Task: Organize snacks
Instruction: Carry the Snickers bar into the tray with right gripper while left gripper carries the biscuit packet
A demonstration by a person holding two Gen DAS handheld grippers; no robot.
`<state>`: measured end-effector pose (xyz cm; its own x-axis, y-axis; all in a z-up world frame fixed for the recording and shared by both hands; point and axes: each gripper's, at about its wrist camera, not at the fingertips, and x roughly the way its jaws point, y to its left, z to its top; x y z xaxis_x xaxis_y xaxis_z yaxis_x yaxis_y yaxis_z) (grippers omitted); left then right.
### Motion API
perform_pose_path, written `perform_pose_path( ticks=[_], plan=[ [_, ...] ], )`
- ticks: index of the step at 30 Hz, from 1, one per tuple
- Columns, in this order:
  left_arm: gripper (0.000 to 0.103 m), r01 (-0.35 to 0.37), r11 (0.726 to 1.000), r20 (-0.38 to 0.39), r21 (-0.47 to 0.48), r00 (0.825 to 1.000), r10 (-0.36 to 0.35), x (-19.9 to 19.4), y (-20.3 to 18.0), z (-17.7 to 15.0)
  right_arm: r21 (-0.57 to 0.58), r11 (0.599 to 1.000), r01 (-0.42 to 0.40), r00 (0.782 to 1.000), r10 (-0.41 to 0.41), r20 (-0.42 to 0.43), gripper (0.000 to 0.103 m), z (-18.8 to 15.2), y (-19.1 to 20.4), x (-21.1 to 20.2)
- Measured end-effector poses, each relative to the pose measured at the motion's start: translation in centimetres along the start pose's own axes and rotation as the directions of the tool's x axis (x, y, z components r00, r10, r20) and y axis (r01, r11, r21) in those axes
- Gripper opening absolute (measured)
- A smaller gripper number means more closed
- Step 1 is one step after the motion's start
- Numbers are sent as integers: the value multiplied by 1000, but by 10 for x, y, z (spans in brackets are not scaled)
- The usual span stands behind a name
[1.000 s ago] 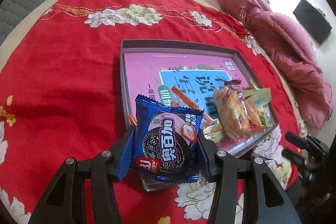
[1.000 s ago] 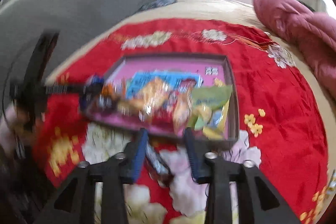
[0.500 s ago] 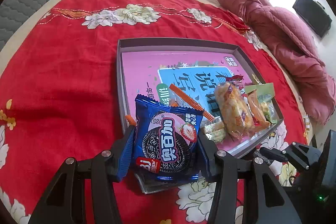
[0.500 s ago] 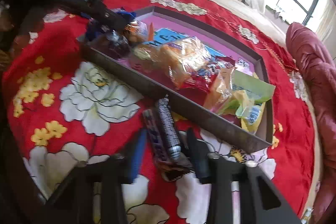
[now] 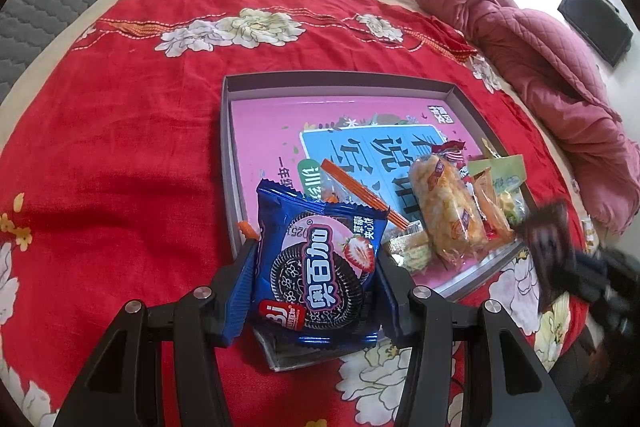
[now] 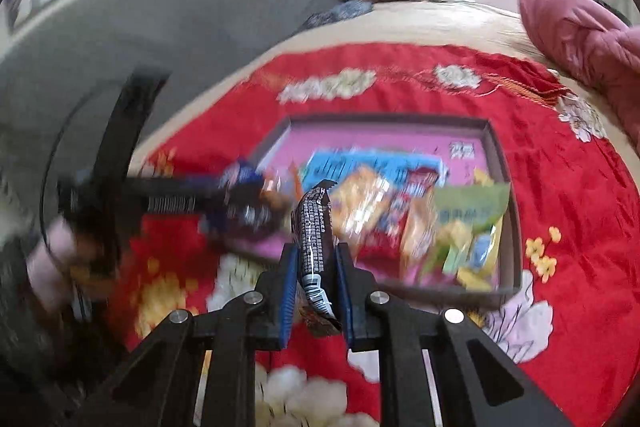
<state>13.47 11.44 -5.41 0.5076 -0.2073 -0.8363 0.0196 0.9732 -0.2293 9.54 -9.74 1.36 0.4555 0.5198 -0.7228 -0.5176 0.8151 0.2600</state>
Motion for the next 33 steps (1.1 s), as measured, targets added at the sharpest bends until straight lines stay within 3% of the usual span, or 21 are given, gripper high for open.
perform_pose_path(
  ticks=[8, 14, 33],
  plan=[
    [55, -7, 1000, 3, 9, 1000, 7, 2, -4, 0, 83, 985, 149, 989, -150, -2, 19, 22, -12, 32],
    [55, -1, 1000, 4, 16, 1000, 1, 6, -8, 1, 130, 973, 190, 982, -189, -19, 19, 24, -25, 54],
    [62, -18, 999, -16, 50, 1000, 19, 11, -16, -1, 193, 965, 175, 983, -183, 24, 19, 24, -37, 33]
  ],
)
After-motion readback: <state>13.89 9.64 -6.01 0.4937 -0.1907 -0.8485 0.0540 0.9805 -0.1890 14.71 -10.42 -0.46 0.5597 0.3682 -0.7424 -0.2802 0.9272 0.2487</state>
